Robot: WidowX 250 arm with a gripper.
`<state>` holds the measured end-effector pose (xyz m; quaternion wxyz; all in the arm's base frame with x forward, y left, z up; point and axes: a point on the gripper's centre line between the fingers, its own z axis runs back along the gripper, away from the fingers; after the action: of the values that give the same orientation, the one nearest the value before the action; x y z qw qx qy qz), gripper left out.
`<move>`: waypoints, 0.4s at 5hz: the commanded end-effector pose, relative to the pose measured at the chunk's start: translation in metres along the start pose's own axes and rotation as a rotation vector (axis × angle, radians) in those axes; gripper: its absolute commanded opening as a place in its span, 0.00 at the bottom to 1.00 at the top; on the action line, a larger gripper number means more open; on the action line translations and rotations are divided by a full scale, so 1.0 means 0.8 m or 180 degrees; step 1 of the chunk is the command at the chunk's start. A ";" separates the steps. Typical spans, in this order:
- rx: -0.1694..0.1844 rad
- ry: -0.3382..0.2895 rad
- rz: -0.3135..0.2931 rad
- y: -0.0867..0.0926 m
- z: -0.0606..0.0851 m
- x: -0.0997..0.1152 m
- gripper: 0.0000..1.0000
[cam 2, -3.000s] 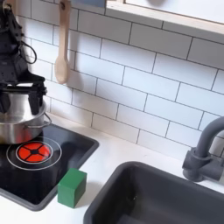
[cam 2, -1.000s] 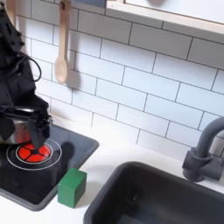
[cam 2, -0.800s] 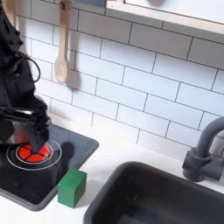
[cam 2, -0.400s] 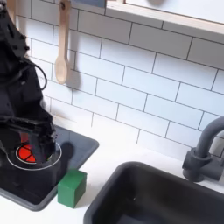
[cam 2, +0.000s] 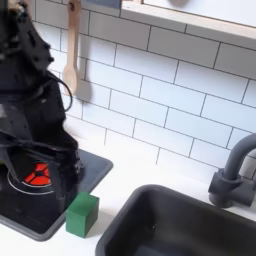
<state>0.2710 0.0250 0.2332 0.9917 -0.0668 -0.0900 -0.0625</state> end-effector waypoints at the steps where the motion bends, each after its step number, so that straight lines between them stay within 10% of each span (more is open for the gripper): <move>1: 0.0113 0.0089 0.0252 0.002 0.005 0.015 1.00; 2: 0.0139 0.0112 0.0313 0.003 -0.001 0.029 1.00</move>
<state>0.2935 0.0254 0.2366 0.9963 -0.0478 -0.0703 -0.0115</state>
